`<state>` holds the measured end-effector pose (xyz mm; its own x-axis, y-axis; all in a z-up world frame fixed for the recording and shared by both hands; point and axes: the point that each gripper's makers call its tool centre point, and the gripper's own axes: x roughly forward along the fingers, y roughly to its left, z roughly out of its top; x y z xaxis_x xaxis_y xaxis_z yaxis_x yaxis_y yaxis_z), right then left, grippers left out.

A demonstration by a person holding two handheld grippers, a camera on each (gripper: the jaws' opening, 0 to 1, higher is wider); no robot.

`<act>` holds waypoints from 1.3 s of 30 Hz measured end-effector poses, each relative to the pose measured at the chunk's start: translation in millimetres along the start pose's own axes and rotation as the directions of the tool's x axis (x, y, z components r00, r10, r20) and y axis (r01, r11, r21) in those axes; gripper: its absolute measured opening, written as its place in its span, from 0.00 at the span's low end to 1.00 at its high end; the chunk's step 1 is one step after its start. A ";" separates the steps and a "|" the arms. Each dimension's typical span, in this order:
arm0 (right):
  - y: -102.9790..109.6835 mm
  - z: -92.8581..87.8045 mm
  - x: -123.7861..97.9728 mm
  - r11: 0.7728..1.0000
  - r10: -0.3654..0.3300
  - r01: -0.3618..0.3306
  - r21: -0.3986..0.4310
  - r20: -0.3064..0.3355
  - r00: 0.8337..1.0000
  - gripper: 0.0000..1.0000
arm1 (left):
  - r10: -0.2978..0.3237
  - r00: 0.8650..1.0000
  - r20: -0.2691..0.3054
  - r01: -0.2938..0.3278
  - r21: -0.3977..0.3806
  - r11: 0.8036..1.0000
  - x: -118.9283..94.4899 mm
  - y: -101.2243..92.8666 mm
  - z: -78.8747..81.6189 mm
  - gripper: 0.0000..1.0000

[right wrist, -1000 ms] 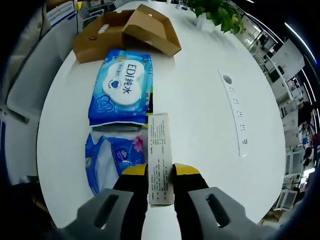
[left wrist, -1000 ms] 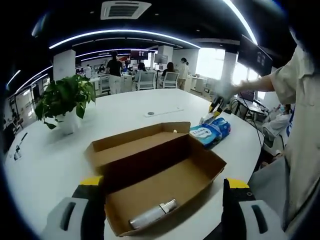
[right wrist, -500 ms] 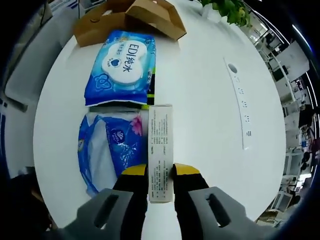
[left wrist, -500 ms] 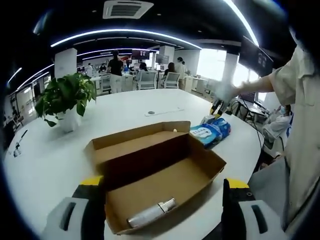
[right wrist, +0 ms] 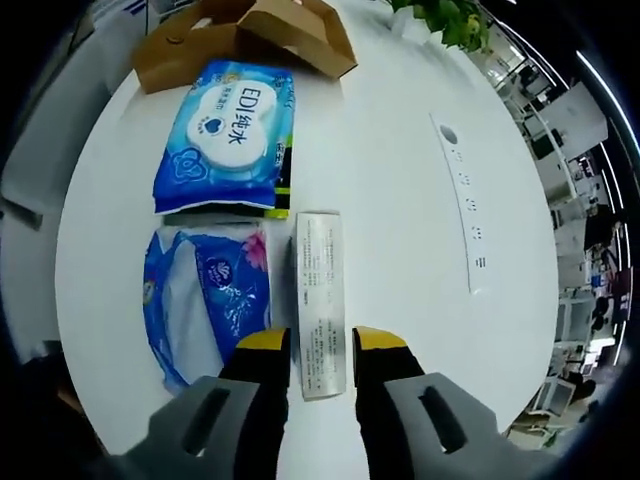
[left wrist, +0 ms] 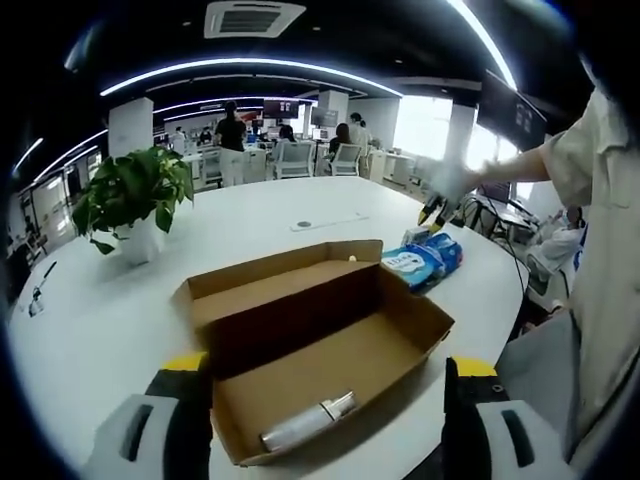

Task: Operate the shoe box by opening the lid, removing the specified soft item, and placing it in the target area until the item is outside and the box remains undamaged.

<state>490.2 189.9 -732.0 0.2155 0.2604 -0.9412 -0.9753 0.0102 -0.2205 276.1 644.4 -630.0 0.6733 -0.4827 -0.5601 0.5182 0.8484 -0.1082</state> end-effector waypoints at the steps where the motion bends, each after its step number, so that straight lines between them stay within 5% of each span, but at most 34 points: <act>1: 0.3 0.4 -1.0 1.000 -0.004 0.004 0.000 0.000 1.000 0.22 | -0.004 1.000 -0.006 0.004 -0.002 1.000 -0.2 -0.1 -1.1 0.97; 15: 6.7 0.1 -29.0 0.979 -0.115 0.108 0.171 0.033 0.993 0.44 | -0.011 1.000 -0.014 0.012 0.040 0.999 -1.8 4.3 10.7 0.95; 27: 39.0 16.6 -56.3 0.919 -0.193 0.139 0.369 0.115 0.974 0.61 | -0.057 0.994 -0.091 0.067 0.110 0.992 1.5 11.3 7.0 0.90; 39: 68.3 45.2 -80.5 0.832 -0.315 0.158 0.532 0.220 0.923 0.79 | -0.134 0.967 -0.218 0.183 0.224 0.957 17.8 20.3 4.6 0.87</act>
<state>404.1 213.3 -659.7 0.4959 0.4496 -0.7429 -0.8031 0.5628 -0.1956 301.0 652.0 -638.3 0.4665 -0.5332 -0.7057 0.7375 0.6750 -0.0225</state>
